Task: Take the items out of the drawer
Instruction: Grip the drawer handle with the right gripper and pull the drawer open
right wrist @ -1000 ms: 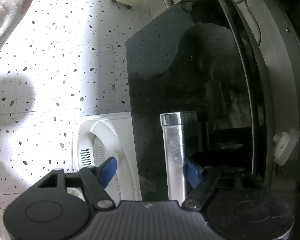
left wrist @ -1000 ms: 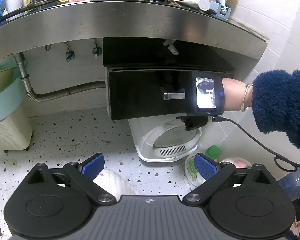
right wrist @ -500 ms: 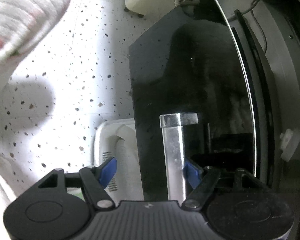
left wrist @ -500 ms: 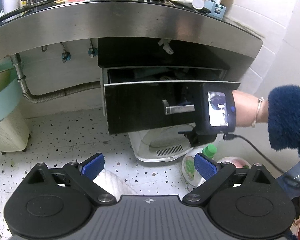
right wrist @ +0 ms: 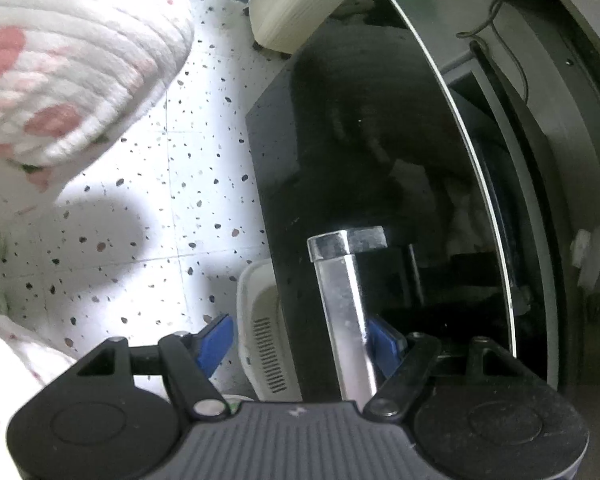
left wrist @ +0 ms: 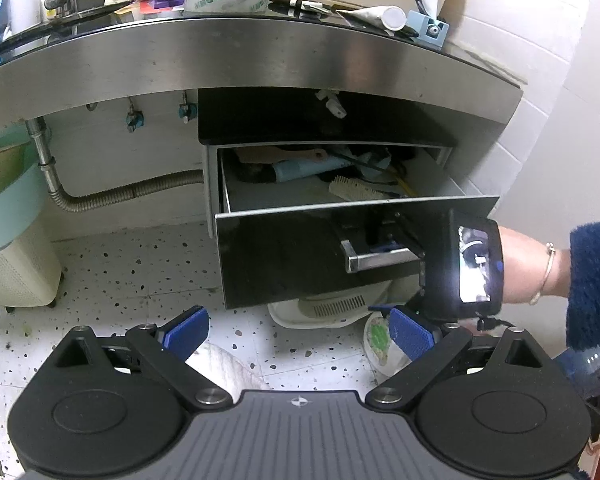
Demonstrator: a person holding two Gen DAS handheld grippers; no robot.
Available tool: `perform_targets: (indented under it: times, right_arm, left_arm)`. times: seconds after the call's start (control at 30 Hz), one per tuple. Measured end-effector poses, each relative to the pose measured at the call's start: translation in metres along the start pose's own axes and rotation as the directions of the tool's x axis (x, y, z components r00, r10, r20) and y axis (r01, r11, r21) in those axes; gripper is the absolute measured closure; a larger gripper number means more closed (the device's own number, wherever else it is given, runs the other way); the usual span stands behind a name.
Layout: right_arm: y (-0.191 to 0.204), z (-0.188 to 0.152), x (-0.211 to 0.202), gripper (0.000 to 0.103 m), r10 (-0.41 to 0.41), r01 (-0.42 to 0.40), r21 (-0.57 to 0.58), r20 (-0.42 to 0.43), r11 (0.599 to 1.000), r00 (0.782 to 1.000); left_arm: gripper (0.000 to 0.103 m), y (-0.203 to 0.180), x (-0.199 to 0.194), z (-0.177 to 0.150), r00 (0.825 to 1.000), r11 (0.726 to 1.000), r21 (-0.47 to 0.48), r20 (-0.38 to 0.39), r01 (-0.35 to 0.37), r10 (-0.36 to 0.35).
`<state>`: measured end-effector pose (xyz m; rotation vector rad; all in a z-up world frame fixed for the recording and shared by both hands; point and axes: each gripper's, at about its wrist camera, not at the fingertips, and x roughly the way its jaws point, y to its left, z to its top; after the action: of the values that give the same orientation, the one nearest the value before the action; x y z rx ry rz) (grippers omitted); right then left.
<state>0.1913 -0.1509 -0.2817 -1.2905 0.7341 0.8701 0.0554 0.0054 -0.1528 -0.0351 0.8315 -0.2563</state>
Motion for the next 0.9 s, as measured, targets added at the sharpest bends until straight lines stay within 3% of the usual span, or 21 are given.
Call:
perform_targets:
  times: [0.9]
  right_arm:
    - [0.033, -0.011, -0.036, 0.030, 0.062, -0.067, 0.138, 0.039, 0.988, 0.997]
  left_arm:
    - [0.005, 0.008, -0.007, 0.011, 0.999, 0.999, -0.024, -0.018, -0.034, 0.033]
